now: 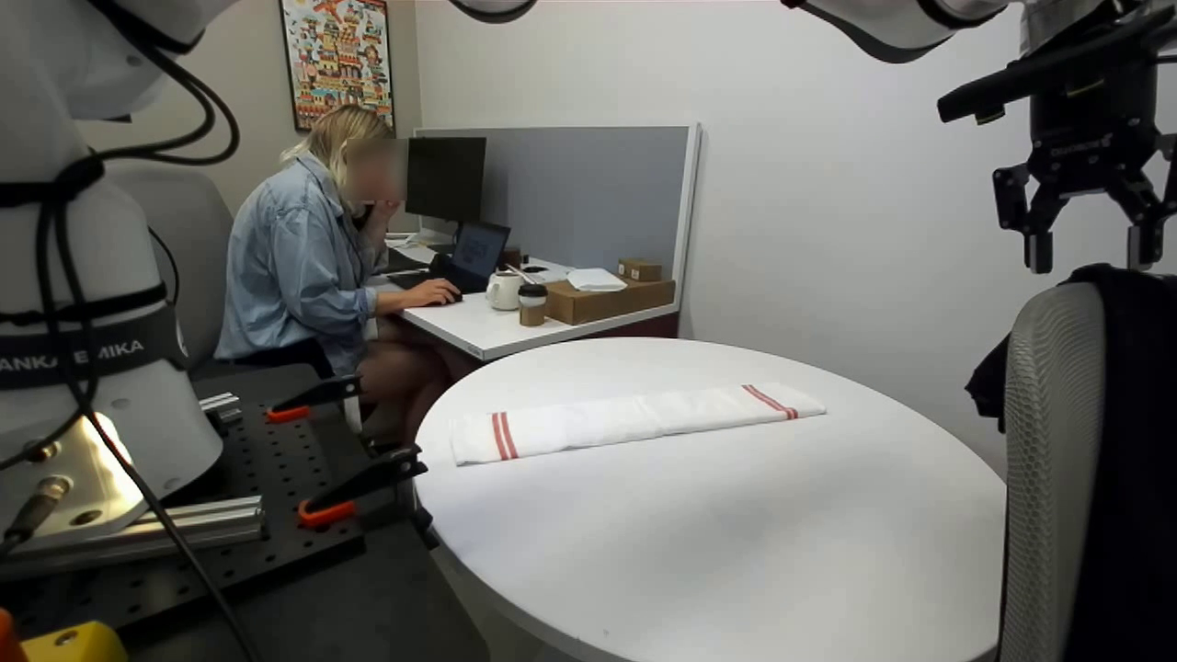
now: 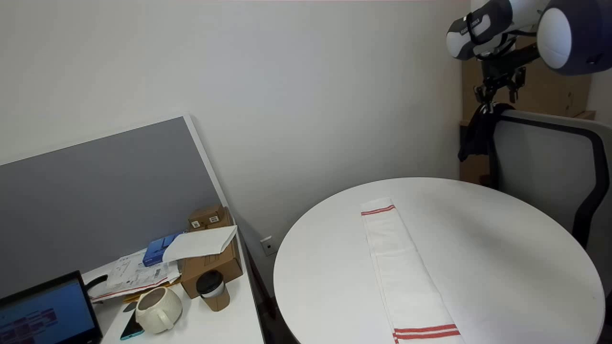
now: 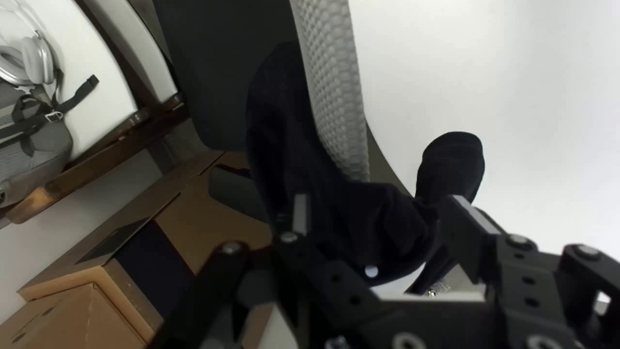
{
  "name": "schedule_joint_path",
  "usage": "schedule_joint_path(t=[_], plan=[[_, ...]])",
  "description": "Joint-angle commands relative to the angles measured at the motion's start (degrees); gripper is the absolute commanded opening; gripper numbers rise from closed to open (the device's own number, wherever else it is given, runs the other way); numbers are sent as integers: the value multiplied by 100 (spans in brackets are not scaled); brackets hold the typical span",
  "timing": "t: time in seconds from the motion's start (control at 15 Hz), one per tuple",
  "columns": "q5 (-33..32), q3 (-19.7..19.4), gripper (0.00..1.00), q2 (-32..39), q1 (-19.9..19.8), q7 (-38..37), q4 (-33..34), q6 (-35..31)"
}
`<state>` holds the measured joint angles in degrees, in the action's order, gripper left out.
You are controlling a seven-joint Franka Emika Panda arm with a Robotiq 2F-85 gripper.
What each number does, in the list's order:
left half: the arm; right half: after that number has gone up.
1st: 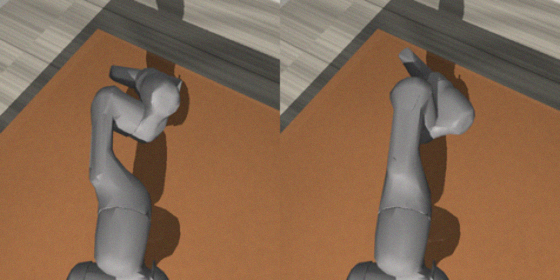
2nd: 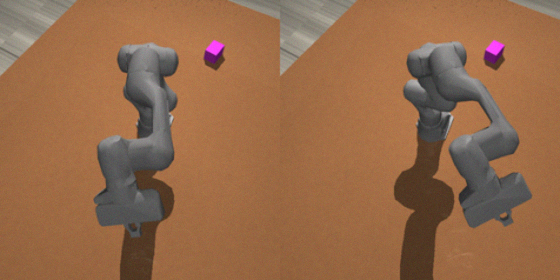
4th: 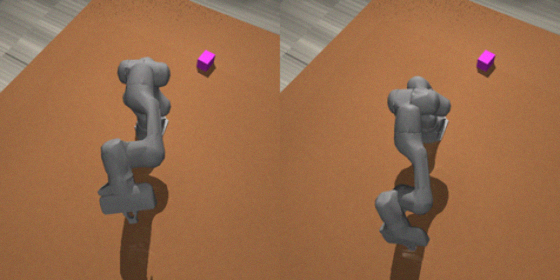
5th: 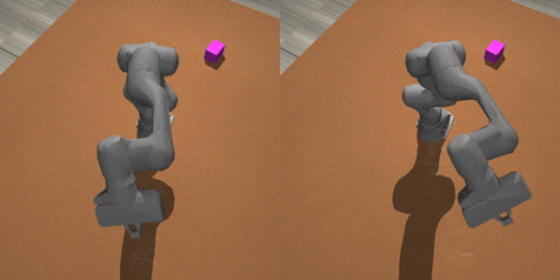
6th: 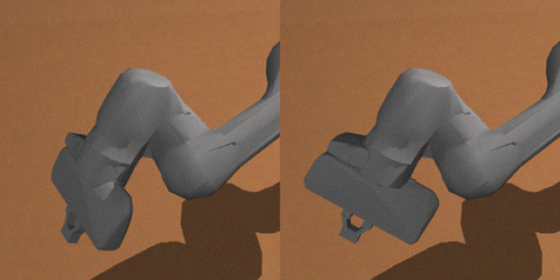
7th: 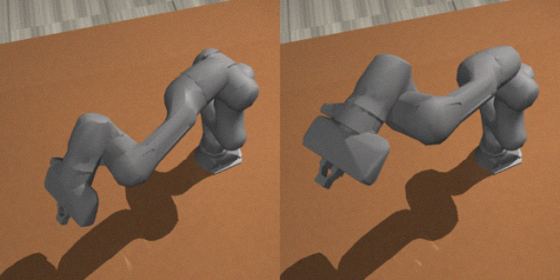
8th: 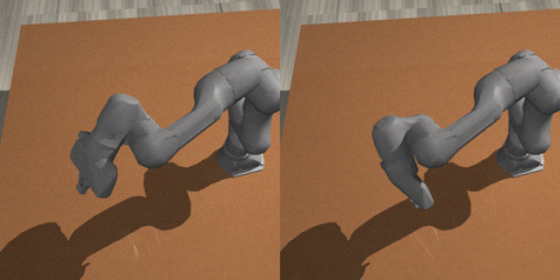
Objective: Remove the black t-shirt from the backrest of the chair and put it on the round table
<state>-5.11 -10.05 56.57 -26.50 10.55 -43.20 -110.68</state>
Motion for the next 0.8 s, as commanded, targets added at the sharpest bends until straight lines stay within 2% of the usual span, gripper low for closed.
schedule_joint_path(t=[0.0,0.2,0.33,0.47,0.53,0.73], plan=[[89,60,39,386,-107,67,665,272],[70,52,14,389,-96,59,609,227],[63,52,7,390,-103,59,633,218],[61,58,11,351,-97,54,647,251],[69,67,7,322,-95,54,661,255],[96,95,9,224,-113,67,642,264]])
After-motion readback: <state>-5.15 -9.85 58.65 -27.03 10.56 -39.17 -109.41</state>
